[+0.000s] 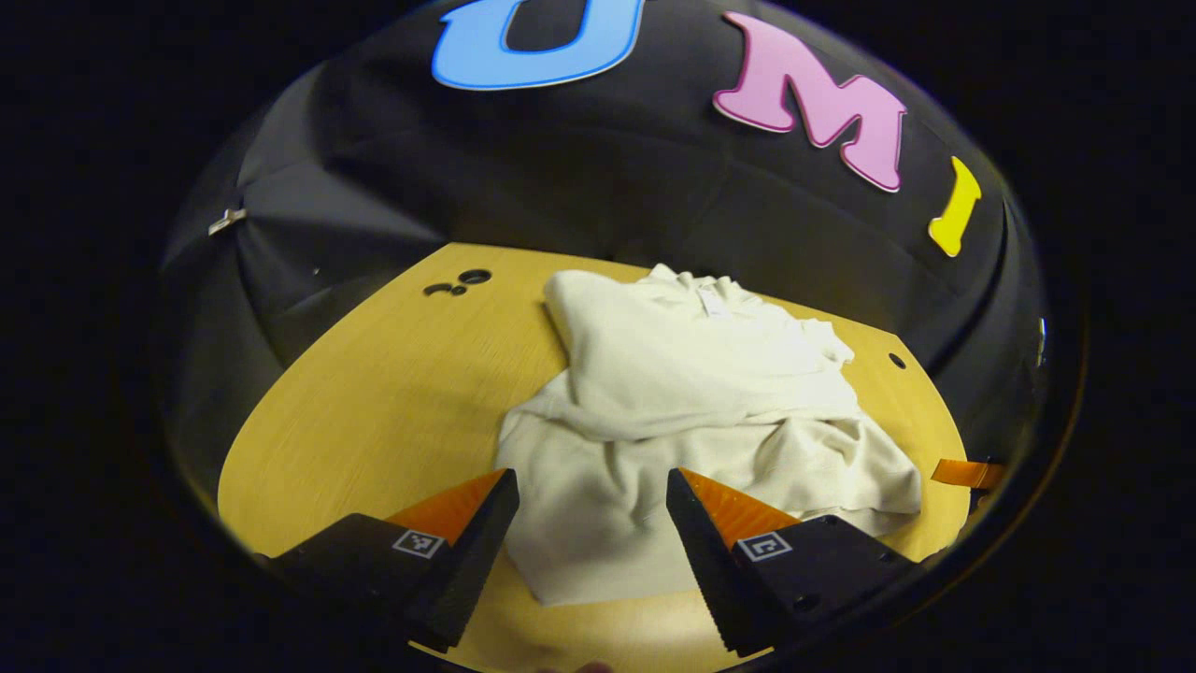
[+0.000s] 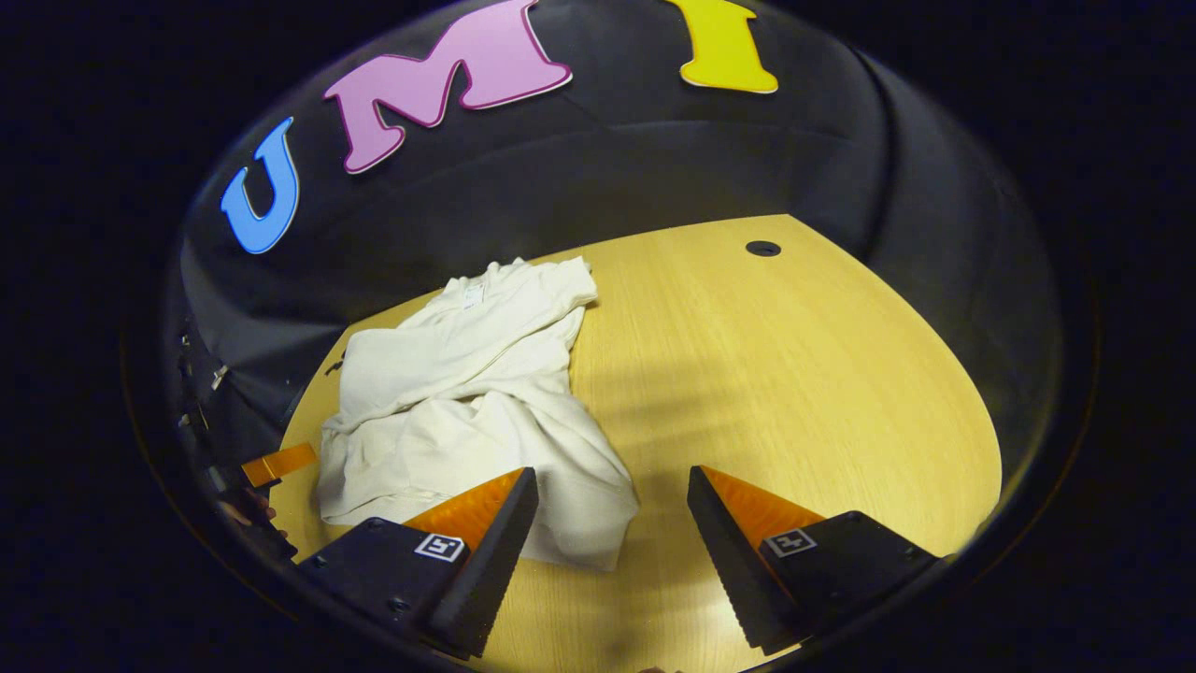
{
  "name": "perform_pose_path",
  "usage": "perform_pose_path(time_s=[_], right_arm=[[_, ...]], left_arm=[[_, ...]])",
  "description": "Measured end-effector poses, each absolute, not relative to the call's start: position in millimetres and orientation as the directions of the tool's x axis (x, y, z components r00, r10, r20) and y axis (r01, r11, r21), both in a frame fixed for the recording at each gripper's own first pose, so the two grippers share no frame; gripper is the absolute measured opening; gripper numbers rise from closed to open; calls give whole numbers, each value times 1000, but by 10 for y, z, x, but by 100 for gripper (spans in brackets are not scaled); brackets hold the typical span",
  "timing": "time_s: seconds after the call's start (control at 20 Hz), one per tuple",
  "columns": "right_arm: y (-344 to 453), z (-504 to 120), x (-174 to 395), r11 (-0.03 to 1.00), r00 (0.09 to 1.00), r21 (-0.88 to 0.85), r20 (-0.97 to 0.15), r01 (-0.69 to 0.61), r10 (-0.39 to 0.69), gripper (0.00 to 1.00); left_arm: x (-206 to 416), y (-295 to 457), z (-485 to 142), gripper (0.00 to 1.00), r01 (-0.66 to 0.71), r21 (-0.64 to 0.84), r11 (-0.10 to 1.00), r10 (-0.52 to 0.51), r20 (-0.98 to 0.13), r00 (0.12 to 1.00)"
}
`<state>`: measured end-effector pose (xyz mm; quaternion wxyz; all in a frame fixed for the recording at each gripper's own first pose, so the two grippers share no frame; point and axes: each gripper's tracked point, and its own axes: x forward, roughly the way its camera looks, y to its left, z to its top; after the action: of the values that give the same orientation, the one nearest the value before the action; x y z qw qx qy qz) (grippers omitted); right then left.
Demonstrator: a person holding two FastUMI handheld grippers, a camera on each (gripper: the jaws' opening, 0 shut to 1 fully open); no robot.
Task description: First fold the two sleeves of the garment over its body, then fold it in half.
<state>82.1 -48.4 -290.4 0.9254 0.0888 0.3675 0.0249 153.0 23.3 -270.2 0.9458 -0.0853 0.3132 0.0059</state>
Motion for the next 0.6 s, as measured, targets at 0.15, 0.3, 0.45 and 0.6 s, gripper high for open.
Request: perform_pose_path(time_s=[0.15, 0.3, 0.45, 0.6], right_arm=[[-357, -3070, 803, 985, 701, 172, -701, -8, 129, 99], [-263, -3237, 750, 985, 668, 170, -730, -27, 144, 99], [-242, -3392, 711, 989, 641, 147, -756, -33, 134, 99], [-259, -3436, 720, 991, 642, 131, -757, -30, 120, 99]], left_arm=[[1365, 387, -2887, 98, -97, -145, 985, -15, -625, 781], [1233, 415, -3099, 98, -87, -119, 989, -13, -660, 751], [1165, 446, -3233, 98, -78, -85, 993, -1, -686, 728], [1176, 453, -3292, 99, -50, -39, 998, 10, -688, 726]])
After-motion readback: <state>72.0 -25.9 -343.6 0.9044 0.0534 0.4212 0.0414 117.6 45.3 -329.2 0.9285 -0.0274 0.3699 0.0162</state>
